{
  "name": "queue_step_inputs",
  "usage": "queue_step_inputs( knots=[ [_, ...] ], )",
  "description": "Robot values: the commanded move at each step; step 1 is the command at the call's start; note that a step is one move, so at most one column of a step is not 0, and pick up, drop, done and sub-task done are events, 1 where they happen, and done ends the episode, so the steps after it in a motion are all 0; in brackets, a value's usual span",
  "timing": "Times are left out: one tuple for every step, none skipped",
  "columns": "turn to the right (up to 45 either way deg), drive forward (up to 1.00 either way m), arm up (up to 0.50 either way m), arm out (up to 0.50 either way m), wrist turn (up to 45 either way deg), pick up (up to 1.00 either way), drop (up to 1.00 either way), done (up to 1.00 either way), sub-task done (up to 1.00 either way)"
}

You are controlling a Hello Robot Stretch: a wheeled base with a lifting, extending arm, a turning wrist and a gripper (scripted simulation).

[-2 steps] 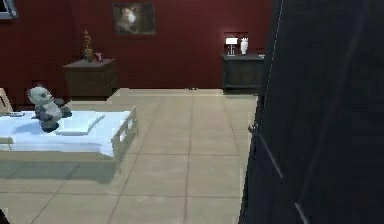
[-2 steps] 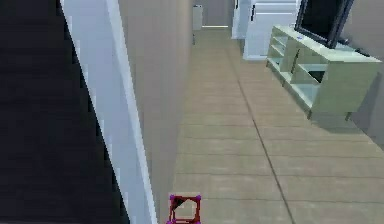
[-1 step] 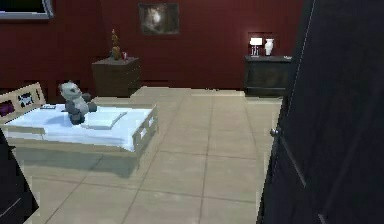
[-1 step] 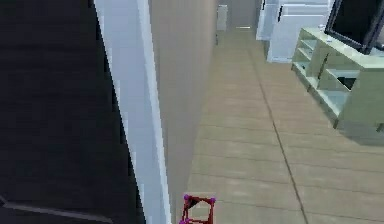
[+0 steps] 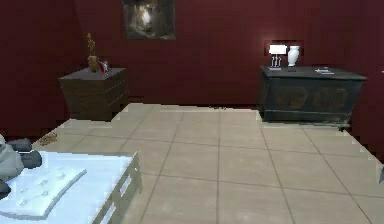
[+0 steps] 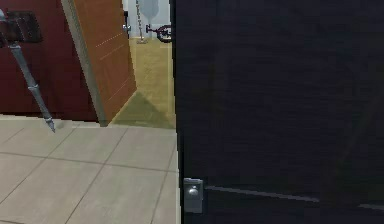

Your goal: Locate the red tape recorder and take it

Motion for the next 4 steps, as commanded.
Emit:
queue_step_inputs(
  knots=[
    [-3.0, 0.00, 0.00, 0.00, 0.0, 0.00, 0.00, 0.00, 0.00],
    [0.0, 1.00, 0.00, 0.00, 0.0, 0.00, 0.00, 0.00, 0.00],
    [0.0, 0.50, 0.00, 0.00, 0.0, 0.00, 0.00, 0.00, 0.00],
    [-24.0, 0.00, 0.00, 0.00, 0.0, 0.00, 0.00, 0.00, 0.00]
  ],
)
